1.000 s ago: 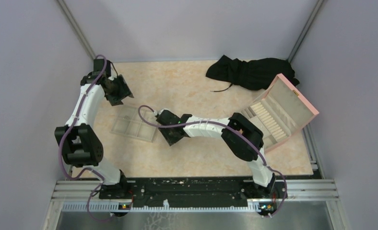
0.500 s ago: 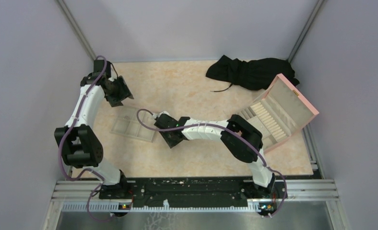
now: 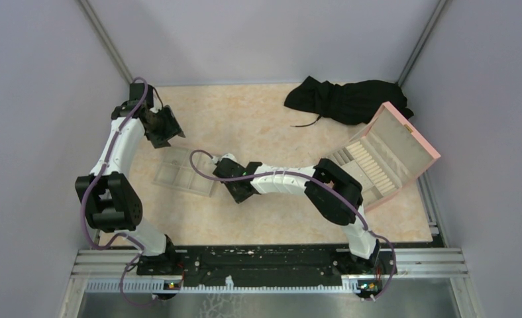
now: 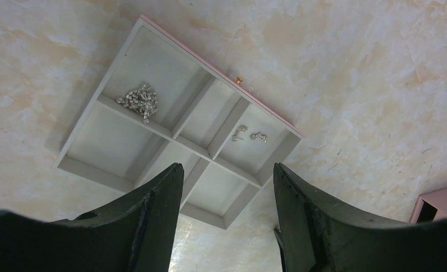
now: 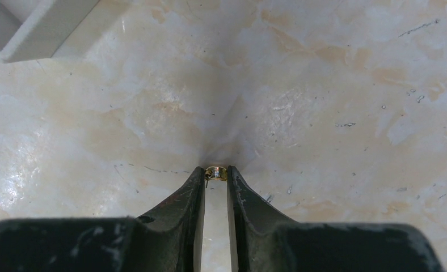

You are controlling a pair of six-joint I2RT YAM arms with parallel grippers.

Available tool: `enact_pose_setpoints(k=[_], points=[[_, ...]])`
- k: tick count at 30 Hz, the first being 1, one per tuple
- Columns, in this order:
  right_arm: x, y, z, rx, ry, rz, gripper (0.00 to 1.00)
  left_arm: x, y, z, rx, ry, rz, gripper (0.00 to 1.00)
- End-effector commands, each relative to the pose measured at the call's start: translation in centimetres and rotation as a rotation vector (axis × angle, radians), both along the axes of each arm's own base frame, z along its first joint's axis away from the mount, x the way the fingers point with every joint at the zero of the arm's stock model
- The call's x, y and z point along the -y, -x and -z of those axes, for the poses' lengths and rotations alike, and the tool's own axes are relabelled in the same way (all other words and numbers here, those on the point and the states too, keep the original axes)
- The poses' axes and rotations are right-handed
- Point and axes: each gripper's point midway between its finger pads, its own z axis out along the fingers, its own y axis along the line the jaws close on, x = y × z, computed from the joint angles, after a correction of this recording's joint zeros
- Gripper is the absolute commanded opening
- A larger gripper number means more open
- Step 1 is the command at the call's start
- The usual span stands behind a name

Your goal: Organize the mixed jewelry

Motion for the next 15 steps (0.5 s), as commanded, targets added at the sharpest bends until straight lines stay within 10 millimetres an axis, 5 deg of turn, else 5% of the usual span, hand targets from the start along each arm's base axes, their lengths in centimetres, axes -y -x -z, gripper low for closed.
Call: enact_pose_setpoints(k=[1,9,15], points=[[-0.1,0.1,-1.0,0.027,0.007,0.027,0.16,0.3,0.3,-0.4,0.013,0.009,0.018,0.66],[1.8,-1.8,-4.4,0.091,-0.018,0.111,0.16,0.9,0.4,-0.5,0.014,0.037,0.031,0.66],[7.1,-4.0,-7.1,0.096,-0.038,0.264,0.15,3.8,0.7,0.0,0.004,0.048,0.114,0.66]])
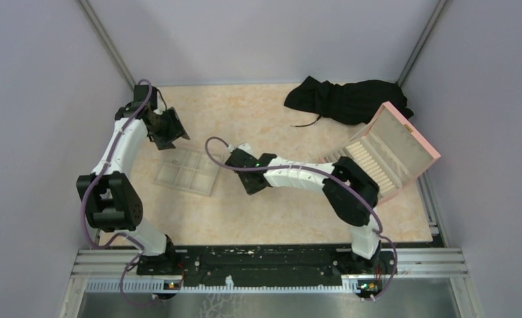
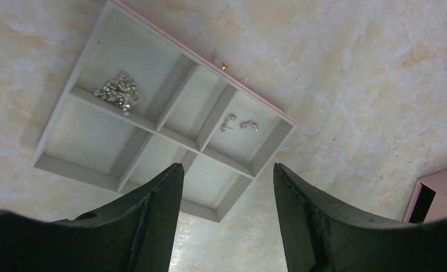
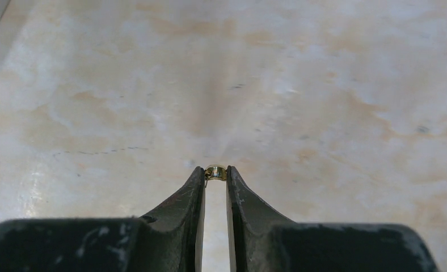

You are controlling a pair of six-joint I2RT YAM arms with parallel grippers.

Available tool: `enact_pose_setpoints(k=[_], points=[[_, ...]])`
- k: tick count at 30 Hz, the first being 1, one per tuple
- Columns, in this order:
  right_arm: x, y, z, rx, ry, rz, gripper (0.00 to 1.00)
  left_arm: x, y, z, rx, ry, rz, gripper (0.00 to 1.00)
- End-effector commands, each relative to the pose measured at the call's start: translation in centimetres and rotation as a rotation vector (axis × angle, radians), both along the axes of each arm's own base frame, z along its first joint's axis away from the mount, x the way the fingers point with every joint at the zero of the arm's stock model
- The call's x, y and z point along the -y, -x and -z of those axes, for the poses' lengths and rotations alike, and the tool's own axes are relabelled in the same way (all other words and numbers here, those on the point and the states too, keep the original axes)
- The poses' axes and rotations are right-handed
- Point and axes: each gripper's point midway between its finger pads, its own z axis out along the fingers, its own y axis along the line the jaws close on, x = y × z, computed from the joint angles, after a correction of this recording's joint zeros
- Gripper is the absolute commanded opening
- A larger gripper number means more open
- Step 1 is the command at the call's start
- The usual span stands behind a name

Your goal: Organize the mixed jewelry

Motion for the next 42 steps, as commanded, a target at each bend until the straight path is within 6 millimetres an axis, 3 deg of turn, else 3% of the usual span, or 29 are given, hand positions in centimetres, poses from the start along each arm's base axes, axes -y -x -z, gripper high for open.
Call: enact_pose_setpoints(k=[1,11,15,21,26,36,42], points=[[4.5,-2.5,-5.8,0.078,-0.07,0.164,0.15,3.4,0.4,-0.5,0.021,0.016,0.1,0.66],[19.2,-1.8,-10.1,0.066,-0.087,0.534,0.14,11.6,1.9,0.6,0.009,-0.001,0.326,0.67],[24.7,-0.1,-11.5,0.063,-0.075,0.686,0.15,12.8,2.3,1.1,0.004,-0.003,0.362,0.67],[31.1,3.4,-10.9,0.001,-0.091,0.942,0.14,13.6,1.9,1.1,0.013,0.004,0.373,0.67],[33.9,5.1,-9.5,-0.031,-0.122,1.129,0.13,13.9,1.5,1.1,0.022,0.014,0.37,0.67],[35.9,5.1,-7.1,-0.036,-0.065,1.215,0.14,14.2,1.2,0.8,0.037,0.018,0.372,0.67],[36.3,5.2,-6.6,-0.043,-0.05,1.244,0.33,14.1,1.0,0.8,0.04,0.015,0.367,0.67]])
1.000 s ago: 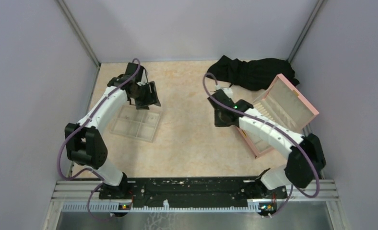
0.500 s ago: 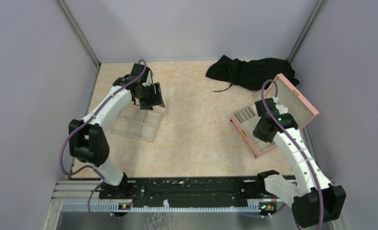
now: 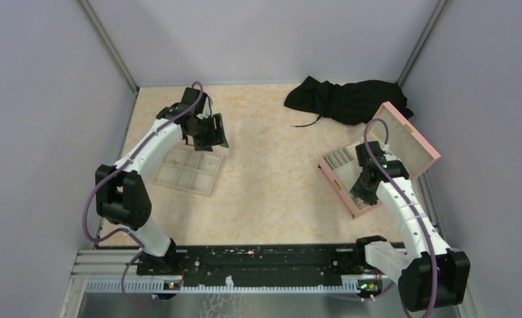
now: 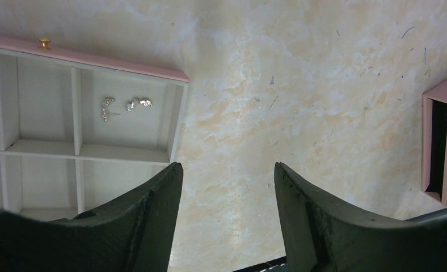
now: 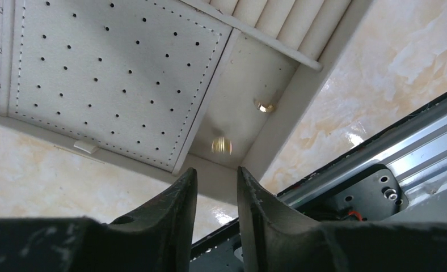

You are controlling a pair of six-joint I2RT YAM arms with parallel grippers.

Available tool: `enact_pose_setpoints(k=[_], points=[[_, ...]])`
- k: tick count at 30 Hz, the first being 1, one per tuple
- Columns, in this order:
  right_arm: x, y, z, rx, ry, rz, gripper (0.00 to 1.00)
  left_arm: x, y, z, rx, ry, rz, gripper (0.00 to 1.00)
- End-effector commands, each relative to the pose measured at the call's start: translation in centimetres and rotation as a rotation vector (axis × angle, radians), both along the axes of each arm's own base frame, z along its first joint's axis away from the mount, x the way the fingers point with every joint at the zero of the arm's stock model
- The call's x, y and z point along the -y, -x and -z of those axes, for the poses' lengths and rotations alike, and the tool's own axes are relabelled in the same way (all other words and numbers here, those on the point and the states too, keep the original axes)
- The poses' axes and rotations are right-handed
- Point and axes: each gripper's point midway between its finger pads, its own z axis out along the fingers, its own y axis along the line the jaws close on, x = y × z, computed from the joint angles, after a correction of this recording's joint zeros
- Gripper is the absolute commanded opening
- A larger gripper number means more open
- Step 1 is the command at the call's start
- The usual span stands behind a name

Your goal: Organize the mixed jewelry

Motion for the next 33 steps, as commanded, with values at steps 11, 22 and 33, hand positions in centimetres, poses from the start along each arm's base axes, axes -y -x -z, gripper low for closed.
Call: enact_pose_setpoints(k=[11,22,33], points=[[-1.6,-6.3,-6.0,0.287,-0.062,-0.112,0.4,0.7,-1.3,-0.7,0.037,0.017,-0.012,0.67],[-0.5,-8.2,-5.5,0.194,-0.017,0.029,0.41,2.2,-1.1,-0.8,0.043,0.028,0.009,0.67],[-7.7,-9.4,-3.6,0.183,-0.123,-0.475,0.4,3.3,-1.7,0.2,0.022,0.041,0.046,0.67]])
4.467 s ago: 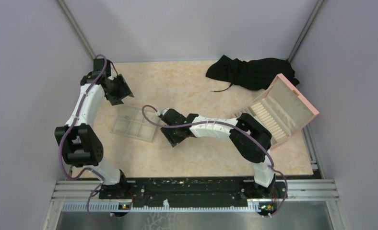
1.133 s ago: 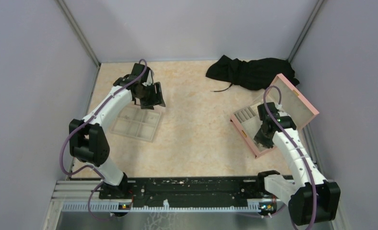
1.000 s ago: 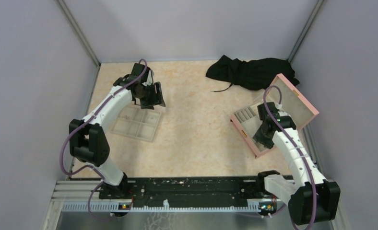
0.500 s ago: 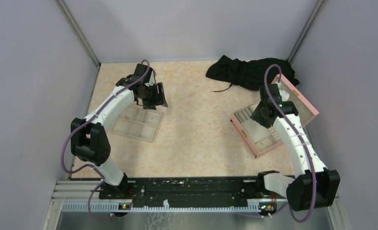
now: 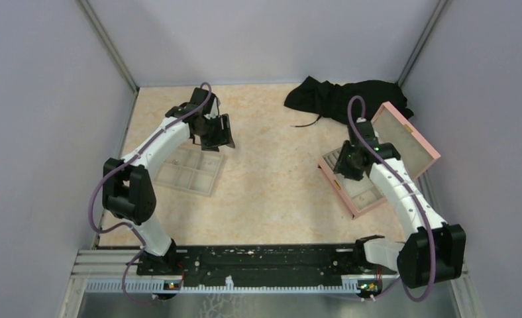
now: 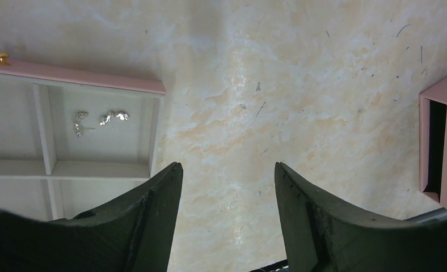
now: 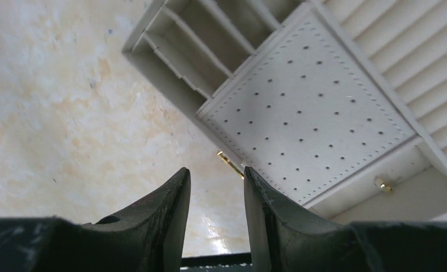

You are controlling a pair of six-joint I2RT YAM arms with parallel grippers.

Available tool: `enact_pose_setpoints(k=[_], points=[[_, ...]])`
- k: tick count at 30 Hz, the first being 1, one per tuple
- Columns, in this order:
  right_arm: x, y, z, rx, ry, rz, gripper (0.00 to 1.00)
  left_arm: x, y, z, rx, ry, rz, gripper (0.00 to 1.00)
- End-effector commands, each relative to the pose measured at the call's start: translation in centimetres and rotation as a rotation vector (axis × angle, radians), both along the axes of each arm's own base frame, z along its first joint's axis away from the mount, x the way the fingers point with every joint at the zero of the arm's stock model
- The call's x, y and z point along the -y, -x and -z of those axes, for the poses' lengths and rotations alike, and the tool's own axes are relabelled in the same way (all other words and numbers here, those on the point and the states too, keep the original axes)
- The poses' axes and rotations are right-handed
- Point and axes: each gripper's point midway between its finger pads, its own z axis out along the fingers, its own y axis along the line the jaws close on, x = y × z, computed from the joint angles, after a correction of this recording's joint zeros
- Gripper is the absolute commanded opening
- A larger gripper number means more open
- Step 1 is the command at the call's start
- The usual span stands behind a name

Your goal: Organize the mixed jewelry

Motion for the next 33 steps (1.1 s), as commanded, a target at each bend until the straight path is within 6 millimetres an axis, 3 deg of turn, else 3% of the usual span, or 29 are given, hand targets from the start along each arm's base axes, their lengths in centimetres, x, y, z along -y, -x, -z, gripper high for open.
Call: enact_pose_setpoints(k=[1,10,15,19,22,30,33], points=[[-2.6,-2.0,-0.4,0.034,0.079,-0.209,0.4,1.4,-1.3,-0.6,0.032,0.029,0.029,0.67],[-1.5,-2.7,1.9,-0.047,0.198,-0.302,0.38,1.6,-1.3,-0.3,0.023,0.024,0.03,0.67],[-2.4,-2.8,2.1,-0.04,0.184,-0.38,0.24,1.5,-1.1,0.0,0.015,0.023,0.02,0.67],[-4.3,-2.9,2.3,-0.036,0.179,-0.472,0.16,1.3,-1.1,0.1,0.016,0.017,0.012,0.67],[-6.0,-3.3,2.8,-0.031,0.18,-0.535,0.0,1.1,-1.1,0.1,0.016,0.008,0.008,0.67],[-12.7,-7.3,1.4,0.088,0.129,-0.659,0.0,-0.7,-1.4,-0.2,0.041,-0.054,-0.038,0.67],[-15.6,-9.4,0.6,0.139,0.096,-0.681,0.0,-2.7,-1.6,-0.2,0.03,-0.067,-0.091,0.68]])
